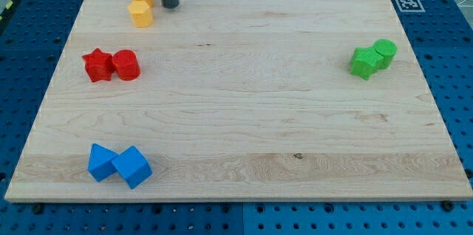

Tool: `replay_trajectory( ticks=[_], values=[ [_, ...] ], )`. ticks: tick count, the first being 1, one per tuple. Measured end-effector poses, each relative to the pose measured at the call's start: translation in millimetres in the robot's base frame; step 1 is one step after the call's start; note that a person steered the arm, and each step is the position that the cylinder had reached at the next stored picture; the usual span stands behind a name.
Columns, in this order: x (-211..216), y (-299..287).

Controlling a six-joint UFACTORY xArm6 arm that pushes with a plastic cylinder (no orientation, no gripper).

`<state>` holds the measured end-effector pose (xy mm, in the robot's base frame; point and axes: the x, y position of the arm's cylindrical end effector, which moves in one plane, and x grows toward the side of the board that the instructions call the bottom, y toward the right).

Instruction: Push the yellow heart to the right of yellow hexagon

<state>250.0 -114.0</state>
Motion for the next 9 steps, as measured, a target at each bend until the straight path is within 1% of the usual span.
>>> replay_trajectory(
  ticks=[1, 2, 3, 5, 6, 7, 8, 9],
  values=[
    [0, 26],
    [-21, 20],
    [-59, -14],
    [-53, -81],
    [-52, -97],
    [-23, -81],
    [-16, -44],
    [-16, -35]
  ],
)
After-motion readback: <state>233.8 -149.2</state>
